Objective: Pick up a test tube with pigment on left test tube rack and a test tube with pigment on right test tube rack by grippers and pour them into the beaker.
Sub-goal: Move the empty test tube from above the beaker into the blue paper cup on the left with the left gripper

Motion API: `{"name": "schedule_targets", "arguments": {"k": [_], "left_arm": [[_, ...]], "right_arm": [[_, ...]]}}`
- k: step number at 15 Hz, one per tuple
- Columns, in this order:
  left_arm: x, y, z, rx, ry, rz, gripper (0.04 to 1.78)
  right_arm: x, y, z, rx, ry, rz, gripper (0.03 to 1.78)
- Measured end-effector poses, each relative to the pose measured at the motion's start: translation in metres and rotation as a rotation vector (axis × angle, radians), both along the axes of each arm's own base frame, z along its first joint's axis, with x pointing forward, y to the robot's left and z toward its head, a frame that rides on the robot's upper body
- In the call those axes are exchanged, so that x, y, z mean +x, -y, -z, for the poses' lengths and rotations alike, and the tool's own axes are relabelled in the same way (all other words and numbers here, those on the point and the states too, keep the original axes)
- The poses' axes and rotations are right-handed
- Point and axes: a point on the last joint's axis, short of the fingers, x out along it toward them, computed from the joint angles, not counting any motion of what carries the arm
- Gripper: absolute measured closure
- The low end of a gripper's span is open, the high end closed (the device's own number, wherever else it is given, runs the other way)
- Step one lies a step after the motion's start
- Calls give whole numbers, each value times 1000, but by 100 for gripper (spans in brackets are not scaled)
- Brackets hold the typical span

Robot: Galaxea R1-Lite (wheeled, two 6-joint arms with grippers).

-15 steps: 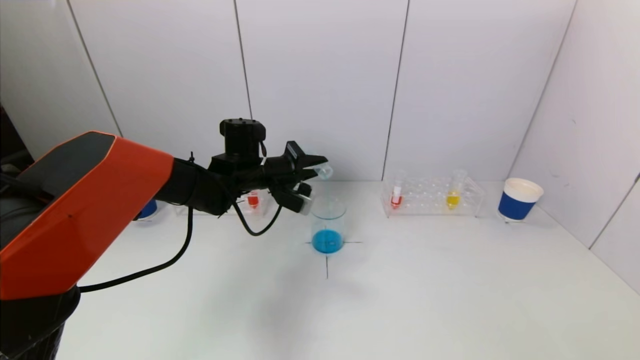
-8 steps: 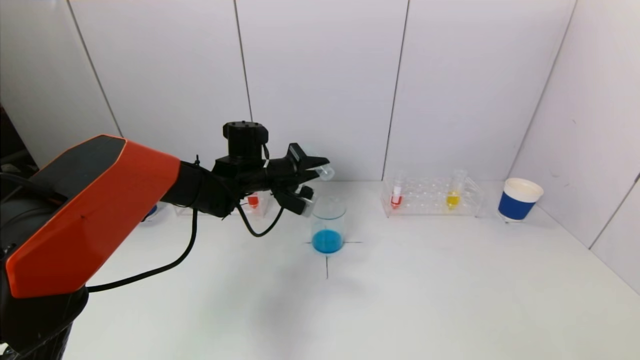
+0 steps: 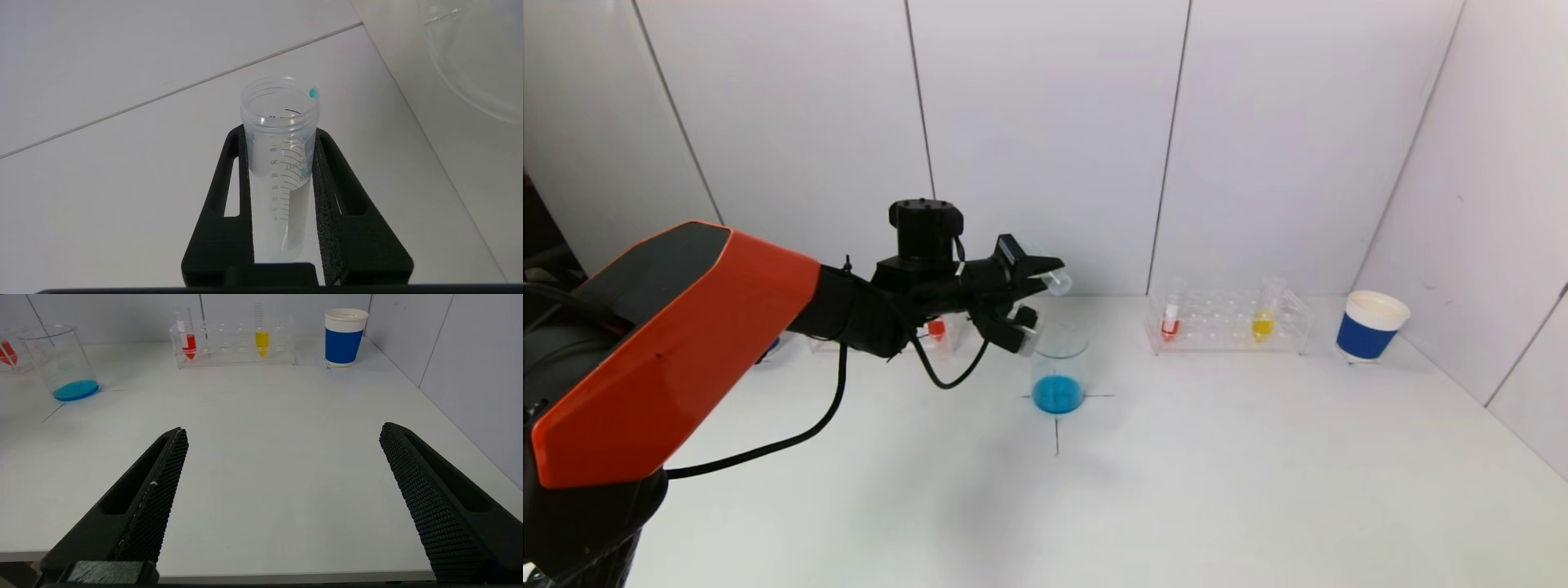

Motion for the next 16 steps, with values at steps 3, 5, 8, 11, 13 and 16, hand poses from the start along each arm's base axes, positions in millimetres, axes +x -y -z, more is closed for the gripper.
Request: {"name": "schedule_targets", "arguments": {"k": [3, 5, 8, 11, 13, 16], "left_arm": [[-2, -1, -1, 1, 0, -2, 137], [-7, -3, 3, 6, -41, -12, 137], [-26, -2, 15, -4, -179, -43, 137], [-37, 0, 10, -85, -275, -83, 137], [-36, 0, -3, -188, -297, -139, 137], [-34, 4, -30, -390, -332, -219, 137]], "right_arm": [[0, 0, 0, 0, 0, 0, 10], [0, 0, 0, 0, 0, 0, 10], [0, 0, 0, 0, 0, -1, 10], [0, 0, 0, 0, 0, 0, 10], [0, 0, 0, 0, 0, 0, 10], [0, 0, 0, 0, 0, 0, 10]]}}
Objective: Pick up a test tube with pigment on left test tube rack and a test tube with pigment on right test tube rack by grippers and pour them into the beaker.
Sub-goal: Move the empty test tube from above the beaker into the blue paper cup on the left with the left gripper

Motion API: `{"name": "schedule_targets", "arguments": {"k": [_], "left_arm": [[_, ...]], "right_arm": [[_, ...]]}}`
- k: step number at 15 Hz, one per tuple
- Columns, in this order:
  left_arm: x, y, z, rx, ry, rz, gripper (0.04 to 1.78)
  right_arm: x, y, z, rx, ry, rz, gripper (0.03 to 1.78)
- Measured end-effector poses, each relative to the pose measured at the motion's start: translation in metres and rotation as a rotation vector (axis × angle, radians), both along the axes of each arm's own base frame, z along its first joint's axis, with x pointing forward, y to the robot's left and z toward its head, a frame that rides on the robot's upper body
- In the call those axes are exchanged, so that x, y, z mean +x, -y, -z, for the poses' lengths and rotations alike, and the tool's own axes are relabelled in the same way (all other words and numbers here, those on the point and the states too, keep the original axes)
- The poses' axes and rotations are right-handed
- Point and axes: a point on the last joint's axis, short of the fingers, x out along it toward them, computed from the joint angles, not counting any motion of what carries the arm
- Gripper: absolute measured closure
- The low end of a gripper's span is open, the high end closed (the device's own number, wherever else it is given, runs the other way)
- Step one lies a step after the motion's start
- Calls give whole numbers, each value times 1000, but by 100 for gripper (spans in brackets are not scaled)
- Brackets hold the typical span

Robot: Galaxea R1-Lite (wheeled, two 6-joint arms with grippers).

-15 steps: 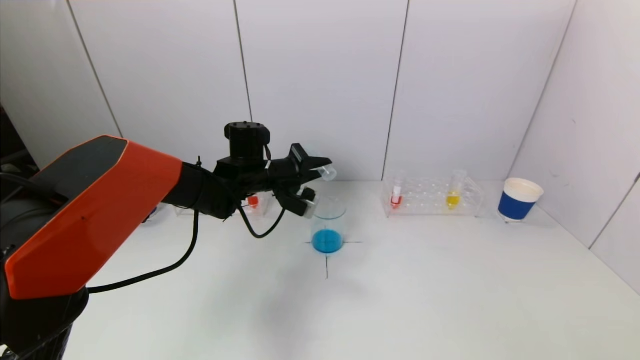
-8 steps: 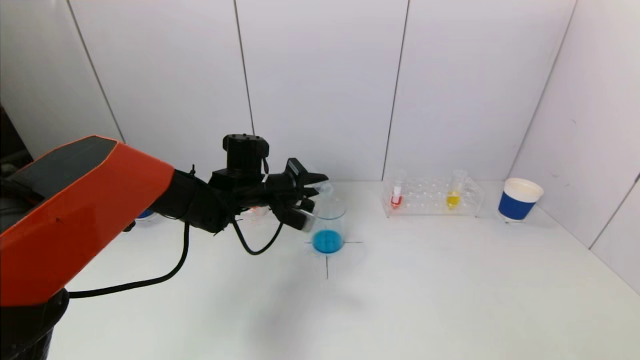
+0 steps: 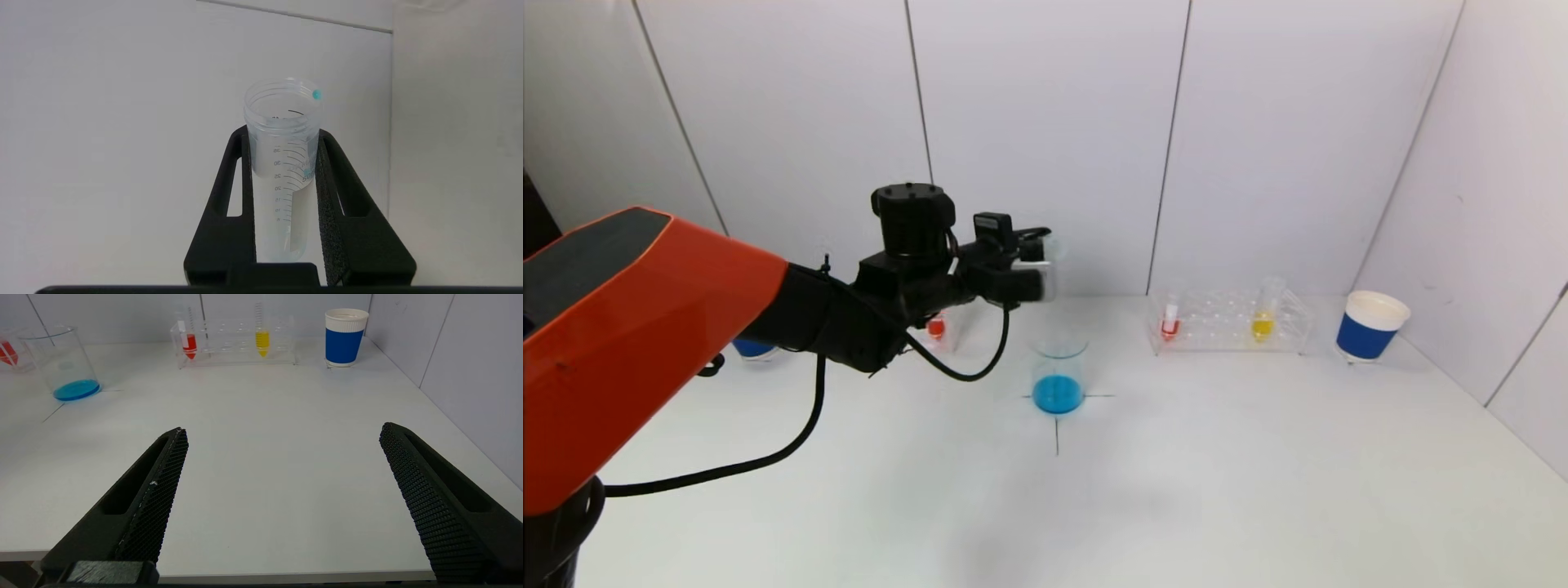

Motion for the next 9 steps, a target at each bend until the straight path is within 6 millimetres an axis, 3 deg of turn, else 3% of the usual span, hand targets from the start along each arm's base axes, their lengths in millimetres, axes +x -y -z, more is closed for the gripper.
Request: {"name": "schedule_targets", "arguments": {"k": [5, 9], "left_arm": [[-1, 12, -36, -322, -135, -147, 137], [-8, 23, -82, -651, -220, -306, 137]], "right_arm": [[0, 0, 0, 0, 0, 0, 10], [0, 0, 0, 0, 0, 0, 10]]}}
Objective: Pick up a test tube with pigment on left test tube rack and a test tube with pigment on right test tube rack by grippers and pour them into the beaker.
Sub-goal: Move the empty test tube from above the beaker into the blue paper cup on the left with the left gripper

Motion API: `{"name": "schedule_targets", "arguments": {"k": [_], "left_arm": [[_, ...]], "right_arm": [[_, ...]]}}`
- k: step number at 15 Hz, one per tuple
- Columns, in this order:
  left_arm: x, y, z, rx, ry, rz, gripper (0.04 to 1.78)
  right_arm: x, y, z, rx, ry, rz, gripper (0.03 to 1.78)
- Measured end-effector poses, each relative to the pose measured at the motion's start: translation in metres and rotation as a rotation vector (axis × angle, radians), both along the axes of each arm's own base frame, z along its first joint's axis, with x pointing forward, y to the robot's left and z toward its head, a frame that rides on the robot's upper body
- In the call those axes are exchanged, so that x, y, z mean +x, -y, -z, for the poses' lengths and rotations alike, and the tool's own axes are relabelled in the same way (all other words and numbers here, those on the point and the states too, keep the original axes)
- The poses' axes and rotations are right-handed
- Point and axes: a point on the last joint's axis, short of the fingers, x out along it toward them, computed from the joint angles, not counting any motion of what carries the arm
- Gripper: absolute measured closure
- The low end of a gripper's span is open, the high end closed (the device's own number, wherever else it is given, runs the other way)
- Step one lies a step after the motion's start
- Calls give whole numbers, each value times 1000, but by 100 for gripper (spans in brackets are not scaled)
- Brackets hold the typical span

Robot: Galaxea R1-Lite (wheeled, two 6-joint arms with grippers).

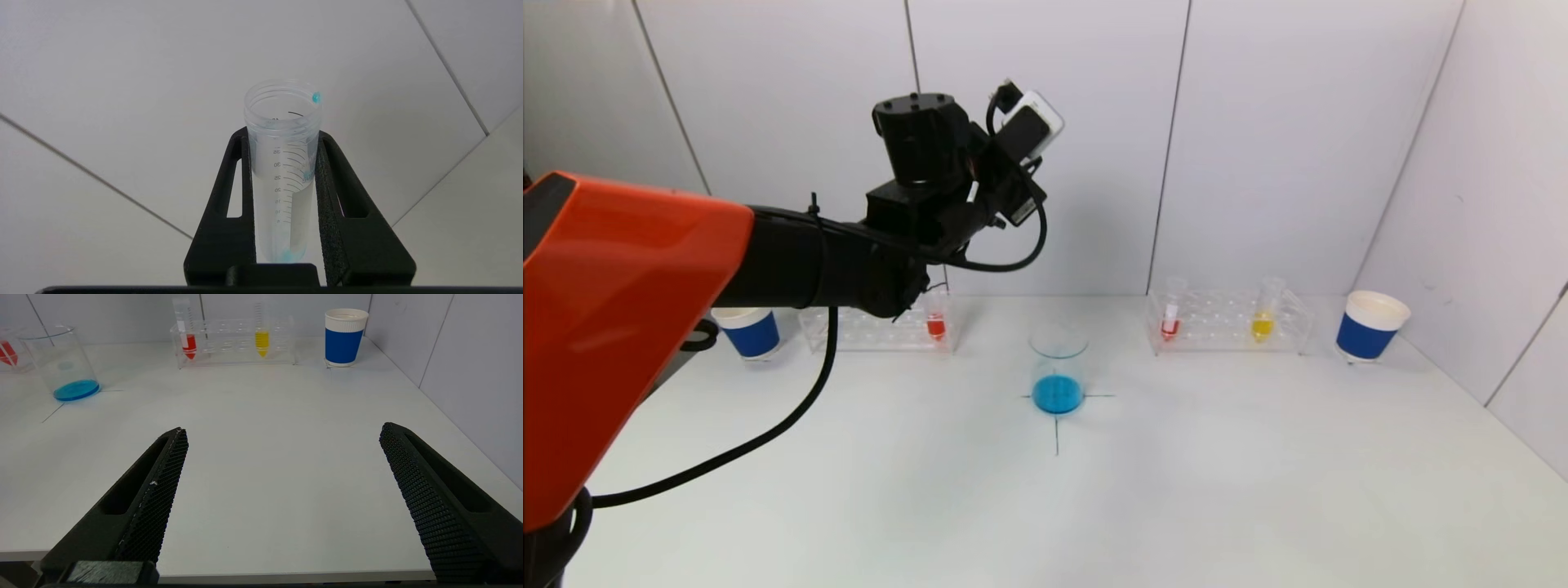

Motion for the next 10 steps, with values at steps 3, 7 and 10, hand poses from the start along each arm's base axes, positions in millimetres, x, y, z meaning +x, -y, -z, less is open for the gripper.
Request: {"name": "schedule_targets", "arguments": {"k": [3, 7, 10], "left_arm": [[-3, -4, -42, -178, -28, -127, 137], [2, -43, -77, -337, -50, -423, 137], [1, -71, -92, -414, -7, -568, 137]], "right_arm": [[0, 0, 0, 0, 0, 0, 10], [0, 0, 0, 0, 0, 0, 10], [0, 0, 0, 0, 0, 0, 10]]}}
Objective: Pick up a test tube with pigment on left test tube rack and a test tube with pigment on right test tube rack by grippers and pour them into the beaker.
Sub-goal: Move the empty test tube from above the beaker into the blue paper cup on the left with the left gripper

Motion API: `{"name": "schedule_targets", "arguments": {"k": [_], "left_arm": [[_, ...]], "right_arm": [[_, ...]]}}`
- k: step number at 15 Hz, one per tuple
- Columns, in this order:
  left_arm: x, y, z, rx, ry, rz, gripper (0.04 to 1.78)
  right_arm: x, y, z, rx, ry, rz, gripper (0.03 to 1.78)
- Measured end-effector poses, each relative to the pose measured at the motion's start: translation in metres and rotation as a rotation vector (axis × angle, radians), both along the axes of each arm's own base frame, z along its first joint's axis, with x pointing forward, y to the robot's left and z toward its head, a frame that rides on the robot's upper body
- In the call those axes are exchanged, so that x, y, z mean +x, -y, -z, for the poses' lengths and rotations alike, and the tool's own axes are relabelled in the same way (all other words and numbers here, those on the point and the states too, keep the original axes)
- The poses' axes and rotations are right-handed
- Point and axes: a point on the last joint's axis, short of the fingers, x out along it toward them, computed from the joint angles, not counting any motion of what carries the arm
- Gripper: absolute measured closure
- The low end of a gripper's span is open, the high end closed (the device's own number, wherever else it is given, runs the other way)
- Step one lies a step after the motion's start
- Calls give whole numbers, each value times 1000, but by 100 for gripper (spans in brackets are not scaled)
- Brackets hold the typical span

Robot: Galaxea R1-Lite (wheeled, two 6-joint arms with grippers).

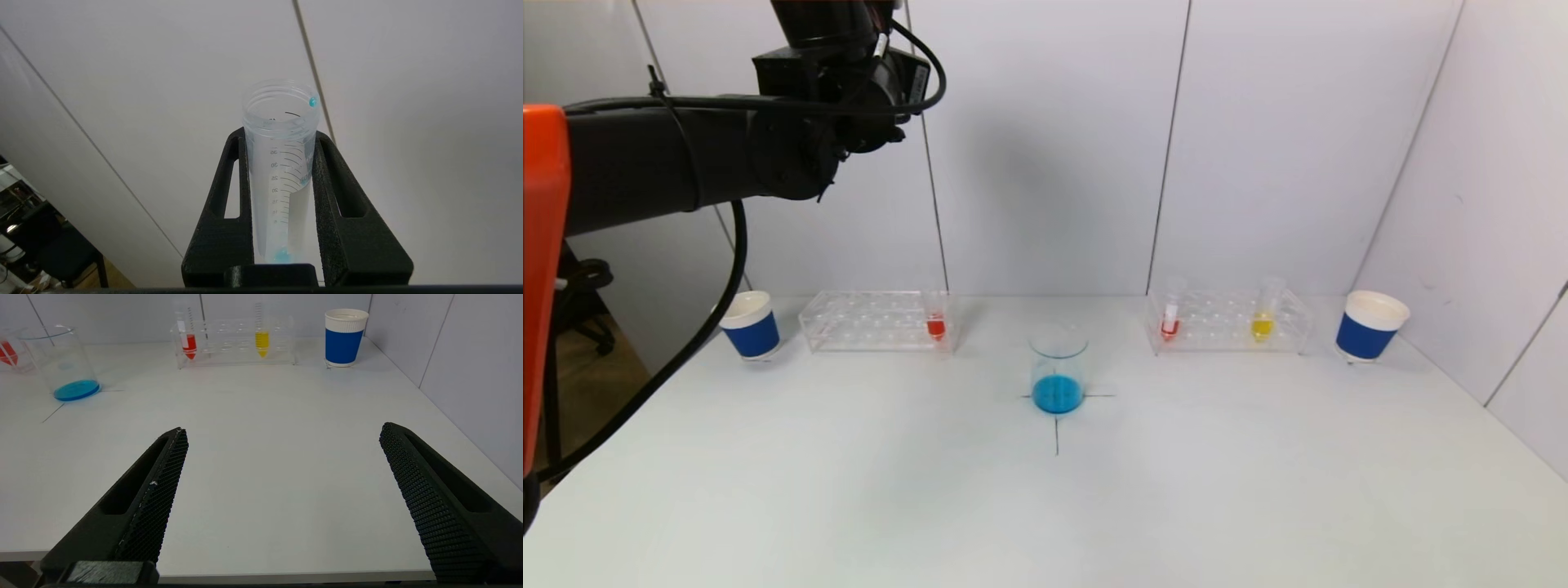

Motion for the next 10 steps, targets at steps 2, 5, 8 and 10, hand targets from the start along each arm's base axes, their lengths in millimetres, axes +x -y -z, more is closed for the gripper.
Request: {"name": "schedule_targets", "arguments": {"k": [2, 5, 8, 10], "left_arm": [[0, -21, -8, -24, 20, -68, 137], [-1, -50, -20, -64, 81, -151, 137], [-1, -81, -26, -78, 108, -233, 137], [-1, -101, -29, -89, 120, -278, 137]], "right_arm": [[0, 0, 0, 0, 0, 0, 10], [0, 0, 0, 0, 0, 0, 10], [0, 0, 0, 0, 0, 0, 10], [0, 0, 0, 0, 0, 0, 10]]}}
